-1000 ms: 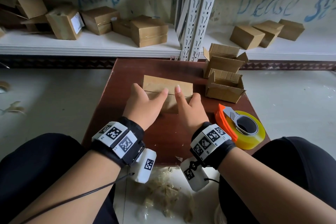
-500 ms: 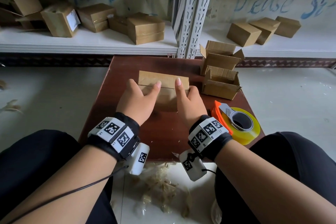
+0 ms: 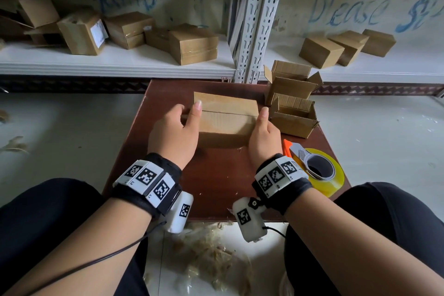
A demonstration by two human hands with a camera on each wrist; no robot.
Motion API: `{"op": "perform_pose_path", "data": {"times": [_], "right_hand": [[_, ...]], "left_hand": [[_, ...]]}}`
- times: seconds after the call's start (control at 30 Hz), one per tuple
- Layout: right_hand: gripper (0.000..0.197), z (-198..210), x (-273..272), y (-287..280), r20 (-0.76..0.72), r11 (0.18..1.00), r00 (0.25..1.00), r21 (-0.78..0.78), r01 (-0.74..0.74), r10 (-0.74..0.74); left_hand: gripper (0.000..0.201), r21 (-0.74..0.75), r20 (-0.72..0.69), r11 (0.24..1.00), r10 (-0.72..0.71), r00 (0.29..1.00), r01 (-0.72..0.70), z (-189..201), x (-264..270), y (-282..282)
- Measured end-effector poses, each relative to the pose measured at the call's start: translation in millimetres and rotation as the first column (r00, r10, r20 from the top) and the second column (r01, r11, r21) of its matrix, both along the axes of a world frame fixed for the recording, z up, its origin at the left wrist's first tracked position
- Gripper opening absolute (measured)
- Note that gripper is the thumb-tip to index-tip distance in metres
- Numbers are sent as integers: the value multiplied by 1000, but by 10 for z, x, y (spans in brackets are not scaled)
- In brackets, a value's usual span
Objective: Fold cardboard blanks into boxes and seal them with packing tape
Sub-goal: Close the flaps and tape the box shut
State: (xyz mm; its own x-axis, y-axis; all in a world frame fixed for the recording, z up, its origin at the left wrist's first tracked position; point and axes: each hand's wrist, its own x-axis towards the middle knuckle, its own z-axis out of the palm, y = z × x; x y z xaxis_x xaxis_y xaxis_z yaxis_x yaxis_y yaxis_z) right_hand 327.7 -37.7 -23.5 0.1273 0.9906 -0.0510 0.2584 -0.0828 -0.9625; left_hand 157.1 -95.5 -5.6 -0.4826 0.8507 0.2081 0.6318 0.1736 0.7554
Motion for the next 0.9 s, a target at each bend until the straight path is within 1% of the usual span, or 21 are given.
{"op": "perform_pose_path", "data": {"times": [0.07,0.1,0.17,0.23,0.3,0.43,0.5,0.6,0.73,0.8,0.9], "right_hand": [[57,-11,11,38,-73,1000,997,-20,20,-21],[55,-20,11,51,-106,1000,994,-17,23,-24],[60,-34,9,67,-137,1000,990,13,21,-19],[67,-70,3,78,-120,999,993,53,6,0],[66,-102,-3,88,-103,997,995,79,-8,16],[46,-117,-13,83,-101,995,993,90,-49,58],[45,-95,-14,62,-41,991,997,121,-61,67],[51,-67,-12,35,73,978,994,188,-95,83],[57,-46,20,21,97,962,990,246,-120,99],[54,-24,26,20,117,956,987,260,-135,107],[40,22,40,16,165,937,980,312,-158,110]], "left_hand": [[64,21,58,1000,14,998,-15,-27,-17,28],[62,25,92,999,26,995,-28,-37,-23,39],[59,25,168,998,59,984,-64,-24,-13,37],[56,30,184,996,78,980,-85,-1,-19,33],[57,49,178,994,93,980,-103,21,-45,36],[62,85,174,990,98,980,-114,21,-124,62],[64,91,153,990,90,984,-104,26,-143,60],[63,101,104,988,106,989,-117,38,-132,41],[61,128,17,985,112,994,-113,40,-127,12],[61,144,13,984,103,995,-104,53,-148,9],[61,165,18,981,95,995,-97,89,-169,-1]]}}
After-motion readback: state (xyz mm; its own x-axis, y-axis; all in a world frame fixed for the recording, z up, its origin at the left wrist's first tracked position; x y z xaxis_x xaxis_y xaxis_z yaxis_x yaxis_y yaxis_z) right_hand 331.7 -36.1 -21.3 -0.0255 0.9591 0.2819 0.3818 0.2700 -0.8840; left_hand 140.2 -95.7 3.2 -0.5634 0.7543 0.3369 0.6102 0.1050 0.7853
